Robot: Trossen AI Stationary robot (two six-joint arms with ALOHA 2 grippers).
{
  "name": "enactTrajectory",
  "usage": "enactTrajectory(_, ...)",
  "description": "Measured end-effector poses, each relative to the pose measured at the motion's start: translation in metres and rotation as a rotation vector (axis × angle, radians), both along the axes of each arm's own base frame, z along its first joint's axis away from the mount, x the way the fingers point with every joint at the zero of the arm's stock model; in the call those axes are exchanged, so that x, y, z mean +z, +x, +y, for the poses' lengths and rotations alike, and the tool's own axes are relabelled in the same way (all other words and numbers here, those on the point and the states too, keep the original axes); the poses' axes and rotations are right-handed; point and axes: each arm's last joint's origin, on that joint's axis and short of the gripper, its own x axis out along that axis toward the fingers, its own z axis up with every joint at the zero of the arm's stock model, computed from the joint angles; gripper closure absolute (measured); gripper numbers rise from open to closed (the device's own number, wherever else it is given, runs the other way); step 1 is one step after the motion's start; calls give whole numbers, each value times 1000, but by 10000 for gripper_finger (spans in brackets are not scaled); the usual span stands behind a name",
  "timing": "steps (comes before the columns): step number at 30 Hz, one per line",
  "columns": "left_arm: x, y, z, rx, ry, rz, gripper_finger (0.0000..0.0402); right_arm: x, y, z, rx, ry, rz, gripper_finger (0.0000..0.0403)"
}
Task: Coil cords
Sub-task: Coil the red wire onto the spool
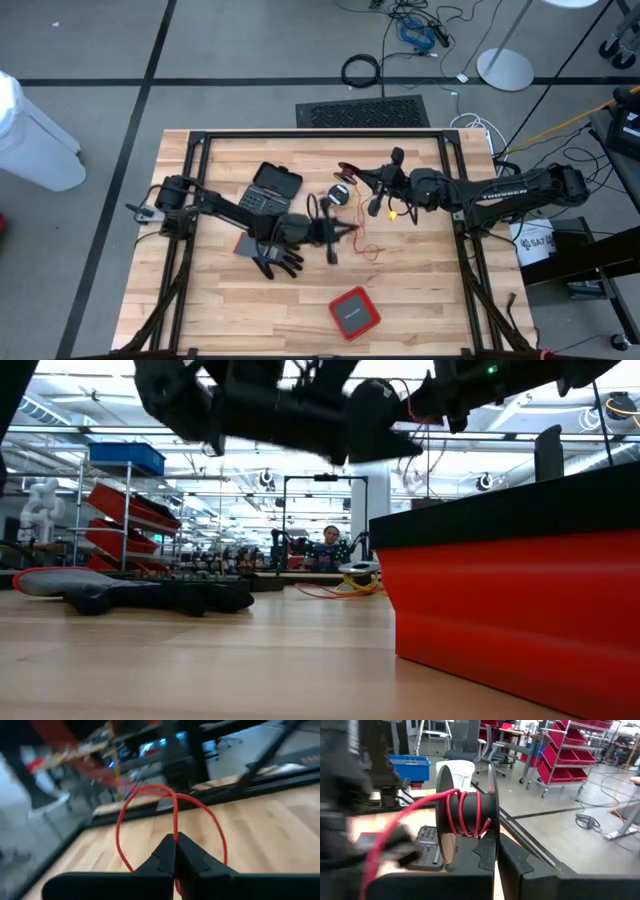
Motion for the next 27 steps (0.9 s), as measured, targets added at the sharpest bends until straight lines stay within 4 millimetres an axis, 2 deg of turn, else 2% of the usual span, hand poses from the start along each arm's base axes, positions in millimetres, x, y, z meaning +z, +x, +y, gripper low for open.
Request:
enactTrajectory(5, 12, 10, -19, -43, 134, 87, 399, -1, 0, -4, -19, 26, -4, 403)
enactTrajectory(11, 12, 22, -18, -41, 191, 237, 400, 1, 0, -7, -7, 41, -37, 403)
enactTrajectory(15, -3, 34, -16, -42, 237, 329, 400, 5, 0, -6, 4, 38, -70, 403)
enactTrajectory(21, -42, 44, -16, 53, 341, 531, 401, 11, -3, -6, 18, 29, -102, 403)
enactTrajectory(27, -47, 40, -26, 217, 435, 557, 384, 21, -13, -5, 23, 21, -145, 403)
